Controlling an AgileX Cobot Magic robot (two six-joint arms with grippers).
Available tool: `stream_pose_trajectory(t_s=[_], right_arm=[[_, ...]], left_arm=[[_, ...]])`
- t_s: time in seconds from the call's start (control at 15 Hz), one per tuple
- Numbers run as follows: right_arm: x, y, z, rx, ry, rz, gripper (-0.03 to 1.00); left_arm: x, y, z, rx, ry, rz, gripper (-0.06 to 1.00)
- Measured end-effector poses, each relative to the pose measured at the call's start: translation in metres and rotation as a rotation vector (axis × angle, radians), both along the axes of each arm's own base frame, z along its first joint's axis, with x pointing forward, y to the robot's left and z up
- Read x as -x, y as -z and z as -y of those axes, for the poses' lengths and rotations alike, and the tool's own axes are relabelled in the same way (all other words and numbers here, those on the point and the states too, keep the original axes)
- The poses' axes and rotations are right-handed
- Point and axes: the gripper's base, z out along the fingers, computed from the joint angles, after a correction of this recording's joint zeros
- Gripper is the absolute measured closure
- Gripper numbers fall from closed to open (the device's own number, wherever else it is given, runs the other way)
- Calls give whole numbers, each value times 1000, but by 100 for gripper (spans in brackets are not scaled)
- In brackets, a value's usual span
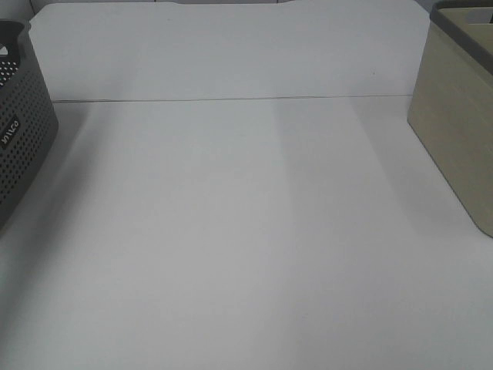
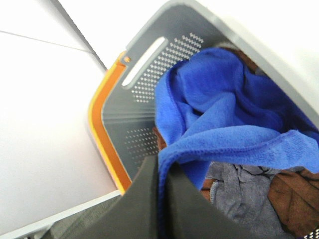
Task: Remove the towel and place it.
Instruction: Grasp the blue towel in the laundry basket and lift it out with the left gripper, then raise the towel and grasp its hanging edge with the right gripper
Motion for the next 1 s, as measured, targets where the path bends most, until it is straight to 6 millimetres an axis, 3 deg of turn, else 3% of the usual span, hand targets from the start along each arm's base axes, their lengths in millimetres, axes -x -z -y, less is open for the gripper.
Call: stream_pose_trajectory(t_s=[0.27,0.6,1.0], right_arm=[[0,0,0,0,0,0,20],[0,0,0,0,0,0,20],[0,0,0,0,0,0,20]], left_arm=[[40,-40,8,4,31,115,94],[76,-85,33,58,261,374,94],[95,-110,68,180,634,564,94]])
